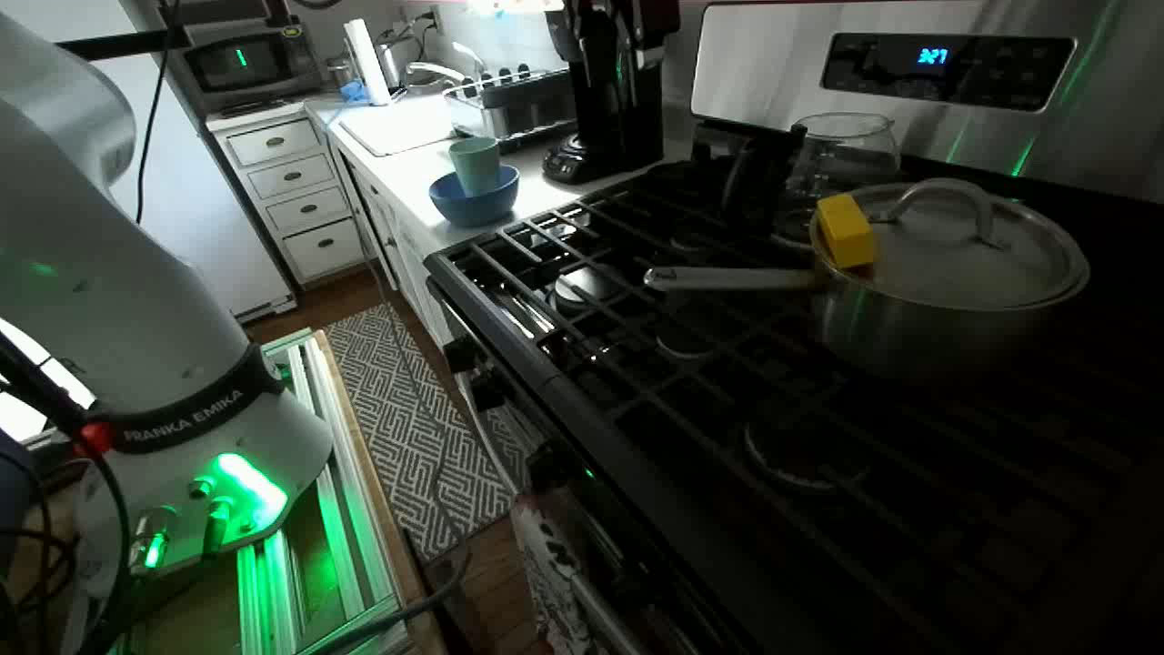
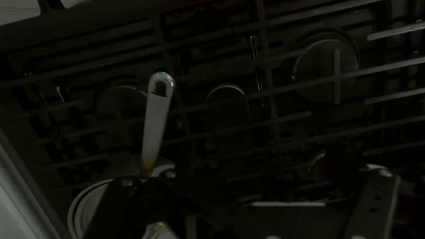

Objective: Move the yellow block to the left side of the stove

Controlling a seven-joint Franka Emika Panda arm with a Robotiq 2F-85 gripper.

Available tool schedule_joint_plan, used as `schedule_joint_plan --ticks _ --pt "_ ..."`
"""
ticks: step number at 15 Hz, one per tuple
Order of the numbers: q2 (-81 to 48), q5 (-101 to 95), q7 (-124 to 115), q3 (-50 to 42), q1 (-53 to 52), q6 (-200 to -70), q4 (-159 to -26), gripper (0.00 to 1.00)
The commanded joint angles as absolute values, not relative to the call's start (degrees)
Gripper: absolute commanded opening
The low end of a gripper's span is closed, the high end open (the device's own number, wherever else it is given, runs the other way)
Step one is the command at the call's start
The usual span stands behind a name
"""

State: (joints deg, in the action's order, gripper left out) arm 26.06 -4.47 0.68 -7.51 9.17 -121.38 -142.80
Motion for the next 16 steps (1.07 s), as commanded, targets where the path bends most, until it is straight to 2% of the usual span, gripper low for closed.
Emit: schedule_joint_plan --ticks 1,11,16 --pt "26.04 -4.48 0.68 -7.53 9.15 -121.25 -142.7 1.0" --pt "26.01 -4.48 0.68 -7.53 9.15 -121.25 -142.7 1.0" --pt "19.36 -7.79 22.66 -13.97 8.67 -118.51 -134.26 1.0"
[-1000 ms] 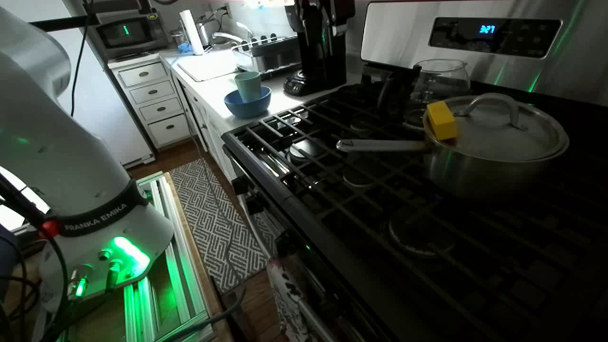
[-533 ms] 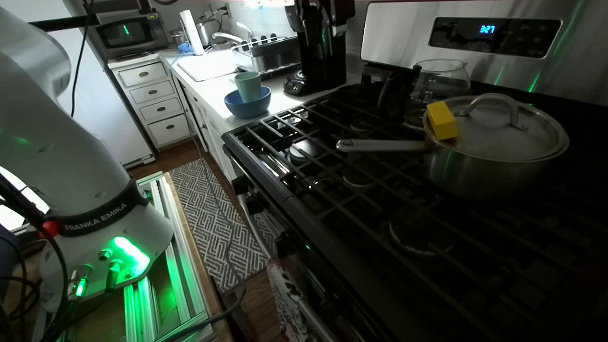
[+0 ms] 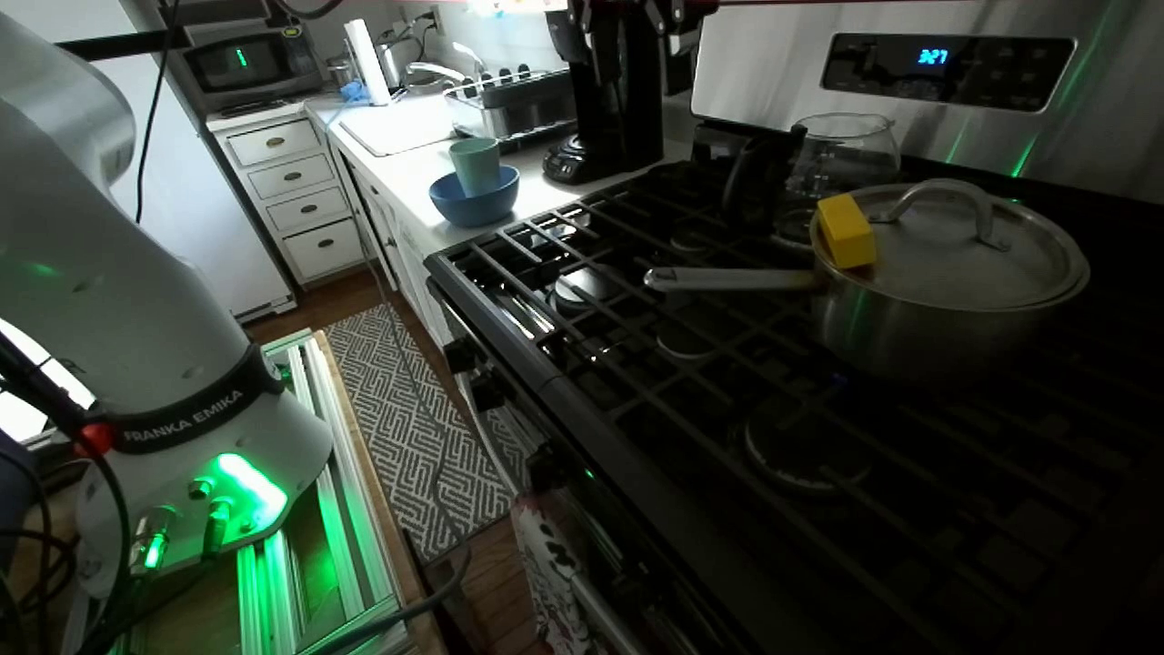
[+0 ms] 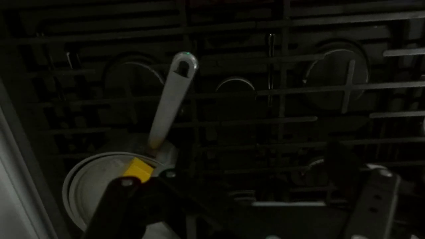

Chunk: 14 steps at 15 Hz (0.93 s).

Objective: Move the yellow block to the left side of the stove

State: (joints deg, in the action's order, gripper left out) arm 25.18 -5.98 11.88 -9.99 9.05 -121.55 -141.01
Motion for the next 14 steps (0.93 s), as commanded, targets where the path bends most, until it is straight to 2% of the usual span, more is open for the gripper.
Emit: schedule_joint_plan --ticks 1,6,7,14 --pt "17.68 -8.77 25.81 -14.79 8.78 -117.3 -132.14 1.0" --pt "8.68 -16.3 34.72 -15.48 9.31 -118.43 -125.66 1.0" --pt "13.04 -13.21 32.6 -15.66 9.62 -118.44 -129.01 1.0" --pt "9.5 -11.56 39.6 -15.49 9.02 -121.09 -128.4 1.0"
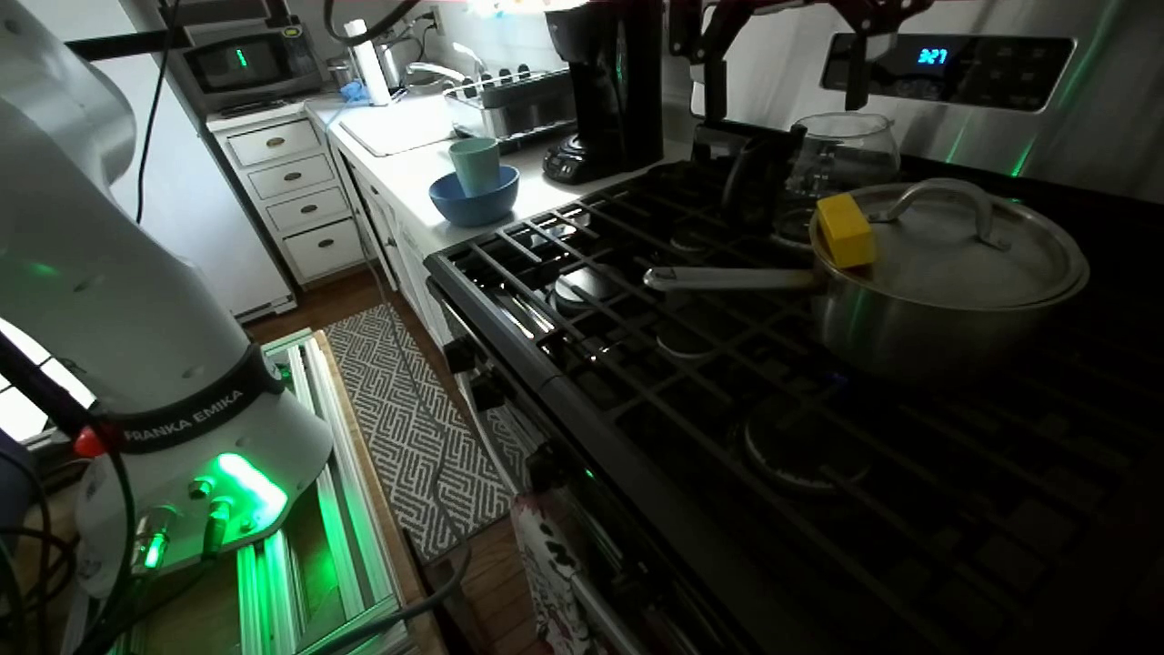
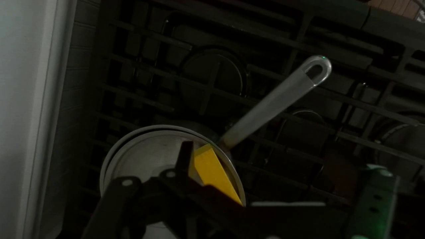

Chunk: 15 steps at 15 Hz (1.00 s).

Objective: Move the yellow block to the left side of the stove

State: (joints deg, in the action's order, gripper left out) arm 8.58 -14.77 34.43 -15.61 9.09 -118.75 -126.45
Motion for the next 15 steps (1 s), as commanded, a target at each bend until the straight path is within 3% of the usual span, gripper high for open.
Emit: schedule_joint_plan --ticks 1,8,15 --pt "9.25 -10.34 43.17 -15.82 8.82 -124.34 -129.4 1.0" --pt "4.97 -1.43 54.43 -16.0 9.14 -142.83 -132.88 1.0" --pt "-1.13 0.24 48.43 -15.64 11.75 -143.89 -130.81 1.0"
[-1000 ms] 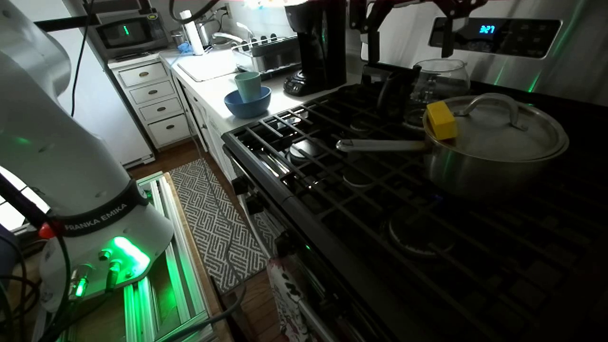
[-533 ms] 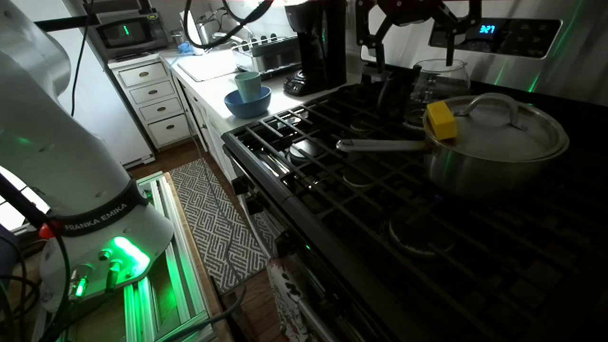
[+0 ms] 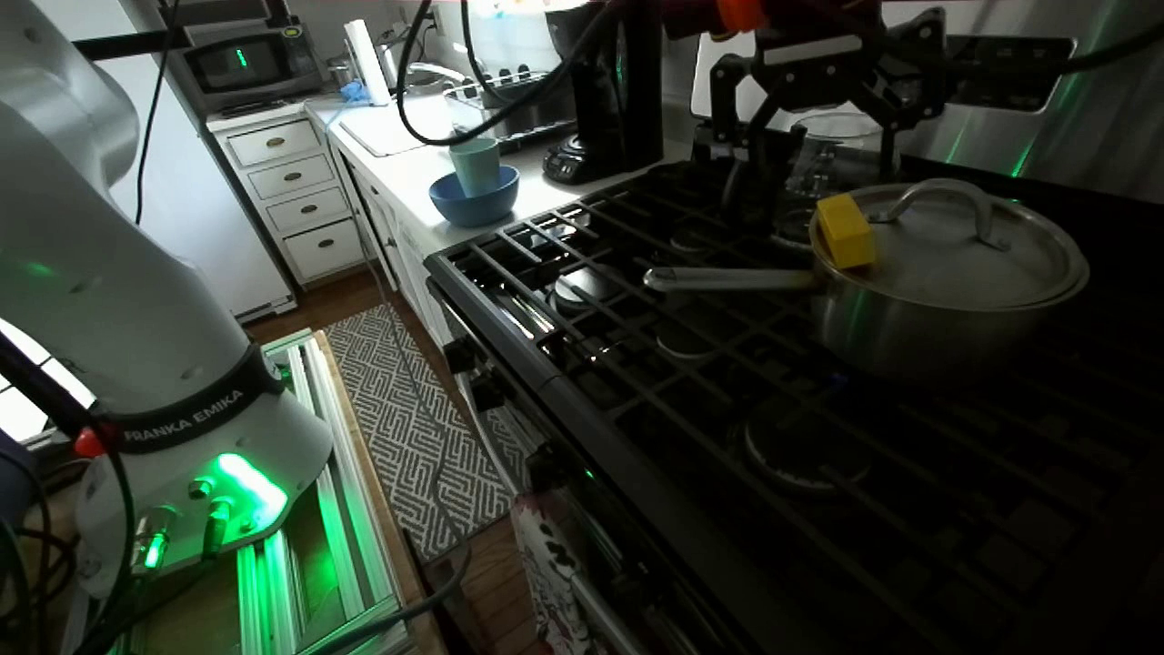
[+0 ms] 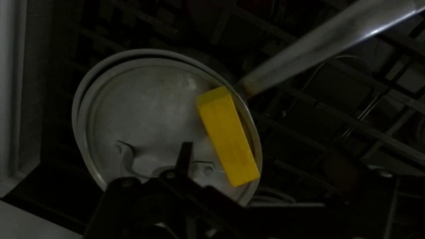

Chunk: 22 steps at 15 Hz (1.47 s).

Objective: Move the yellow block to the left side of the stove

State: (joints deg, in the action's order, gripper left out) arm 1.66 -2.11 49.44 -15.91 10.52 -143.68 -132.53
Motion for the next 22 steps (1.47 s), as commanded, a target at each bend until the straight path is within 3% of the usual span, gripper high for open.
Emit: schedule_joint_plan --ticks 1,2,4,5,9,10,11,12,21,22 --pt "-1.84 0.41 48.3 -15.6 12.14 -144.05 -130.47 0.98" --pt "-2.75 0.72 48.5 -15.56 12.55 -144.23 -129.87 0.92" --pt "-4.23 1.24 48.98 -15.28 13.23 -144.3 -128.7 0.89" --pt "-4.77 1.5 49.2 -15.11 13.52 -144.44 -128.28 0.94" --pt "-7.2 1.9 49.88 -14.3 14.25 -144.32 -126.0 0.95" --pt "-7.73 1.66 49.77 -14.11 14.35 -144.33 -125.55 0.88" --pt "-8.19 1.57 49.94 -13.87 14.48 -144.36 -125.22 0.71" --pt "-8.43 1.64 50.28 -13.56 14.62 -144.38 -125.08 0.7" --pt "-4.47 -0.13 54.22 -12.82 15.09 -139.09 -126.33 0.06" --pt "-3.34 -0.39 54.68 -12.94 15.01 -138.04 -126.8 0.08"
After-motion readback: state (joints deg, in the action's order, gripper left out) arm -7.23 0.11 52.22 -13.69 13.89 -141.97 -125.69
